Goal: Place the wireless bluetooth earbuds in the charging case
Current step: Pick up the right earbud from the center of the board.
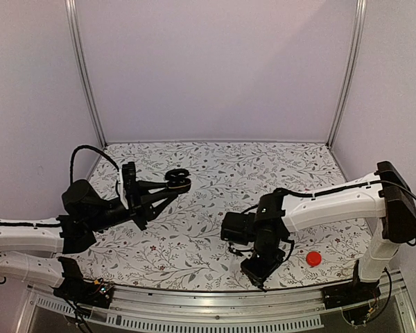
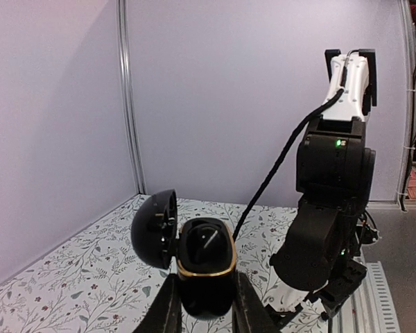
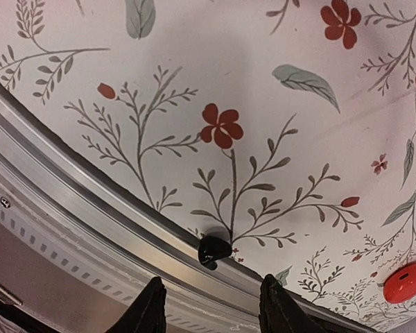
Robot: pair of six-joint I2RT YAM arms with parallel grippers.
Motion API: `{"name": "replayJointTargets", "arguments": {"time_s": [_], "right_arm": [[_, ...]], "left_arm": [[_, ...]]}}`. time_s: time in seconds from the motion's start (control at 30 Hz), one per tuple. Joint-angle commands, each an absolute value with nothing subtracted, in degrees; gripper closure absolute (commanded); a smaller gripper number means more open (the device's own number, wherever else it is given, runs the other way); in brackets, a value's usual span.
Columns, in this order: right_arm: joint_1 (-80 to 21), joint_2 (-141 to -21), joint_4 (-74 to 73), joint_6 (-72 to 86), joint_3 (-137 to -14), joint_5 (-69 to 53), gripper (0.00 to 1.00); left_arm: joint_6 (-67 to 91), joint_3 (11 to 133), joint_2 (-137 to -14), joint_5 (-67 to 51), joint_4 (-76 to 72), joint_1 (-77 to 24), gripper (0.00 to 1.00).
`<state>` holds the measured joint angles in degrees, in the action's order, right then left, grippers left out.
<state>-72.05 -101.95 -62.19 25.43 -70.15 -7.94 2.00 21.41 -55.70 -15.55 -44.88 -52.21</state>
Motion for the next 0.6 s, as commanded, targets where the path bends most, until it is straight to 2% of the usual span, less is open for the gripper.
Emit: {"name": "replayJointTargets", "arguments": {"time_s": [0.0, 0.27, 0.57], "right_arm": [[-72.7, -104.5, -64.9, 24.5, -71.6, -7.1, 0.54], [-73.6, -107.6, -64.5, 24.1, -72.2, -7.8, 0.57], [-73.9, -109.9, -64.4, 23.6, -71.5, -6.9, 0.68]], "left_arm": [[2.7, 20.6, -54.6, -14.9, -47.0, -51.8, 0.81], [2.2, 20.4, -54.0, -14.7, -46.8, -51.8, 0.82], [1.6, 20.3, -53.5, -13.9, -47.0, -51.7, 0.82]]}}
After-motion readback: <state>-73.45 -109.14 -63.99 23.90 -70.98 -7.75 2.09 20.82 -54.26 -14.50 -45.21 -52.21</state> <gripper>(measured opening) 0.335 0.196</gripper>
